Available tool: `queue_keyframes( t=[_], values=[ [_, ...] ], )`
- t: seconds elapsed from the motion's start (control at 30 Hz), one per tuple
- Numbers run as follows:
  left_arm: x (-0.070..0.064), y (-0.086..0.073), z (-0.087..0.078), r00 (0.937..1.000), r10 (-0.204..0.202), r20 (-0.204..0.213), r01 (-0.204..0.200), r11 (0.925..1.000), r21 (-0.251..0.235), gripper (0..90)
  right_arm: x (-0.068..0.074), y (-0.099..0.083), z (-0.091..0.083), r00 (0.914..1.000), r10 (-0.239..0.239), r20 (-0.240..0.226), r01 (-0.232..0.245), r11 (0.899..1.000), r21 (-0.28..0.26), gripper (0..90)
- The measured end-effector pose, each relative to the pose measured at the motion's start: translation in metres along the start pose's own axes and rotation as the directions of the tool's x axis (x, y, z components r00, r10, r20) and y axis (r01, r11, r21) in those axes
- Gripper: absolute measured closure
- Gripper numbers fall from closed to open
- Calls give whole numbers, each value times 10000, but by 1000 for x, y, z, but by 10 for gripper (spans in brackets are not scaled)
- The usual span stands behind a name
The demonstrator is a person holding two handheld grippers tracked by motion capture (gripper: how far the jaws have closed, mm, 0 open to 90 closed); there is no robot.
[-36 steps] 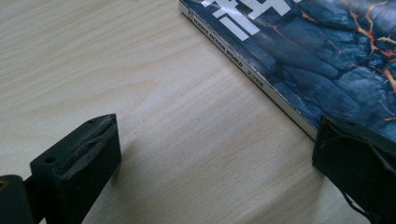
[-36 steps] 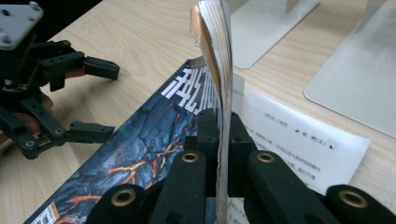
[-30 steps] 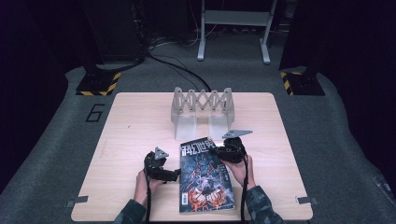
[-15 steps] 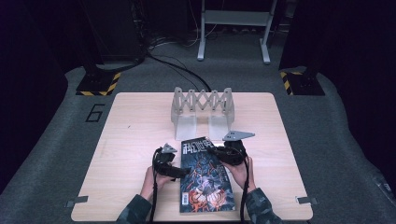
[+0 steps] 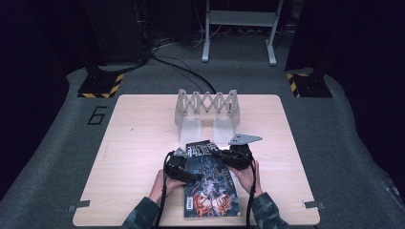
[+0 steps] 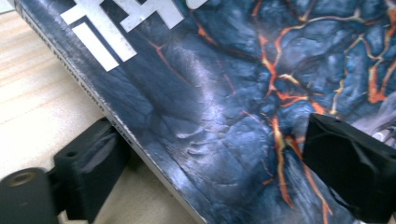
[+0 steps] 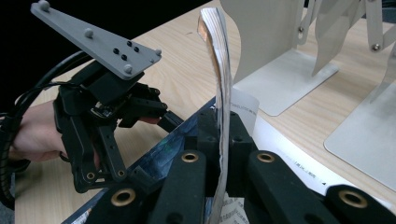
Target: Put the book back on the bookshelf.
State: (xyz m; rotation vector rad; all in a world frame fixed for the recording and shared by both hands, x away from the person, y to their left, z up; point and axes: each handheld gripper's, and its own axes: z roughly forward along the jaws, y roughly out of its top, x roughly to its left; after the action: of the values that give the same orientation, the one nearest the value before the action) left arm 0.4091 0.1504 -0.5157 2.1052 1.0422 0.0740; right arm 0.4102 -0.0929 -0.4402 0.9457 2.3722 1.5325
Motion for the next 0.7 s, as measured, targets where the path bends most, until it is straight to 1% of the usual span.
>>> queue_keyframes(
  t=[0.03, 0.07, 0.1, 0.13, 0.2, 0.23, 0.3, 0.33, 0.37, 0.4, 0.43, 0.47, 0.53, 0.57, 0.6, 0.67, 0.7],
  values=[
    [1, 0, -1, 9997, 222, -109, -221, 9997, 46, 85, -1, 0, 1, 10000, -3, 16, 3, 10000, 40, 883],
    [1, 0, -1, 9999, 114, -30, -114, 9999, 77, 88, -2, -1, 1, 10000, 19, 9, -19, 10000, 9, 883],
    [1, 0, -2, 9999, 141, -59, -141, 9999, 45, 96, -3, -2, 1, 9999, 77, 64, -78, 10000, 38, 883],
    [1, -1, -2, 9999, 76, -120, -76, 10000, -13, 105, -4, -3, 1, 9999, 127, 70, -128, 9999, 53, 882],
    [1, -1, -2, 9997, 114, -208, -114, 9999, -11, 127, -8, -6, 2, 9995, 299, 141, -300, 9995, 44, 878],
    [1, -2, -3, 9996, 105, -252, -106, 9999, -32, 138, -10, -8, 2, 9991, 383, 198, -385, 9992, 130, 875],
    [1, -2, -3, 9990, 241, -386, -242, 9997, -24, 158, -15, -12, 4, 9981, 548, 283, -554, 9982, 218, 869],
    [0, -2, -3, 9976, 383, -570, -385, 9993, -11, 176, -17, -14, 5, 9962, 780, 392, -796, 9959, 425, 861],
    [-2, -2, -3, 9963, 479, -707, -478, 9989, 29, 196, -20, -17, 8, 9957, 804, 462, -832, 9947, 612, 855],
    [-3, -2, -3, 9939, 633, -906, -628, 9980, 84, 221, -23, -19, 11, 9940, 965, 508, -1006, 9913, 844, 847],
    [-4, -3, -3, 9922, 722, -1019, -713, 9974, 130, 244, -26, -22, 15, 9921, 1062, 667, -1130, 9876, 1086, 843],
    [-5, -3, -2, 9907, 721, -1156, -720, 9974, 47, 256, -28, -24, 17, 9903, 1175, 738, -1257, 9850, 1182, 839],
    [-4, -4, -4, 9907, 728, -1147, -725, 9973, 68, 276, -32, -27, 20, 9860, 1373, 946, -1494, 9793, 1363, 832],
    [-4, -4, -4, 9907, 700, -1166, -701, 9975, 36, 285, -33, -29, 19, 9809, 1628, 1062, -1774, 9731, 1467, 830],
    [-4, -4, -4, 9905, 674, -1200, -677, 9977, 20, 296, -36, -30, 20, 9821, 1528, 1099, -1685, 9740, 1512, 822],
    [-4, -4, -4, 9906, 625, -1213, -629, 9980, 1, 309, -39, -33, 21, 9765, 1714, 1307, -1924, 9664, 1706, 789],
    [-5, -5, -4, 9900, 611, -1267, -621, 9981, -34, 312, -41, -35, 22, 9767, 1621, 1409, -1869, 9647, 1856, 772]
  ],
)
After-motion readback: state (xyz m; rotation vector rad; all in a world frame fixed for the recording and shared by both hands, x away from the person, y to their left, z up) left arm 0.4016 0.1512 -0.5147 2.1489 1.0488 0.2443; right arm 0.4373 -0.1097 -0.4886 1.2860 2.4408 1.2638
